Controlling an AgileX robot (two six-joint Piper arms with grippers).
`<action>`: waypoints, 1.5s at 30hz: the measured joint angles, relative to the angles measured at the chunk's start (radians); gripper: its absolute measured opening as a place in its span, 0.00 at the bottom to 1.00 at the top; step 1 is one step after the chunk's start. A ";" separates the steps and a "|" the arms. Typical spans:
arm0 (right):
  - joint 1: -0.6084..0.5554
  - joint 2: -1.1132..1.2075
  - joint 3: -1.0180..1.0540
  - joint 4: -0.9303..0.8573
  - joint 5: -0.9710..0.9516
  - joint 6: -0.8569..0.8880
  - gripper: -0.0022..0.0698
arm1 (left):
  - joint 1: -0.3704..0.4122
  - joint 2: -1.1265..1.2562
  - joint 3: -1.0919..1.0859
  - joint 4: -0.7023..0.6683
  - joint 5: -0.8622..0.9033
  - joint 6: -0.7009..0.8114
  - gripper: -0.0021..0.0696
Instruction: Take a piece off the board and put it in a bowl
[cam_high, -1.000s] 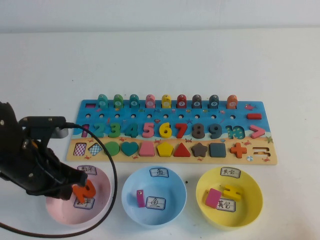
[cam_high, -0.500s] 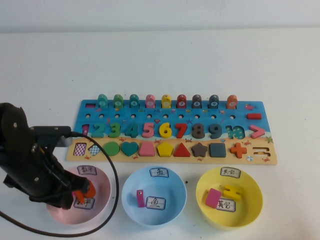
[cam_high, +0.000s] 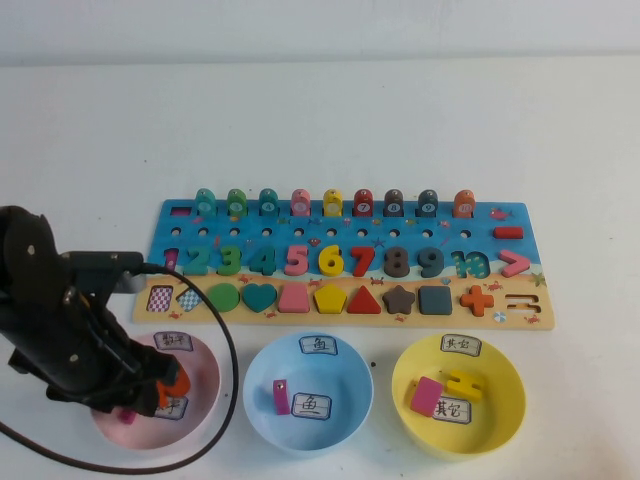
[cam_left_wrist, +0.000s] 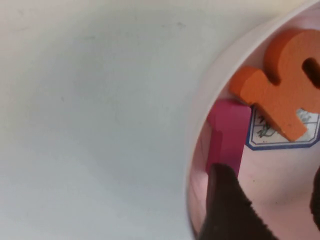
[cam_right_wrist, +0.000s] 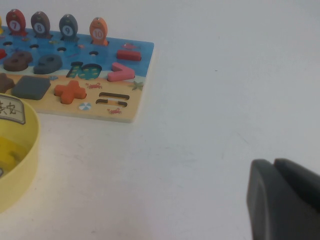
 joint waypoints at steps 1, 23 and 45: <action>0.000 0.000 0.000 0.000 0.000 0.000 0.01 | 0.000 -0.005 -0.001 -0.002 0.000 0.000 0.49; 0.000 0.000 0.000 0.000 0.000 0.000 0.01 | 0.000 -0.820 0.138 -0.036 -0.060 0.113 0.03; 0.000 0.000 0.000 0.000 0.000 0.000 0.01 | 0.000 -1.441 0.540 -0.009 -0.278 0.127 0.03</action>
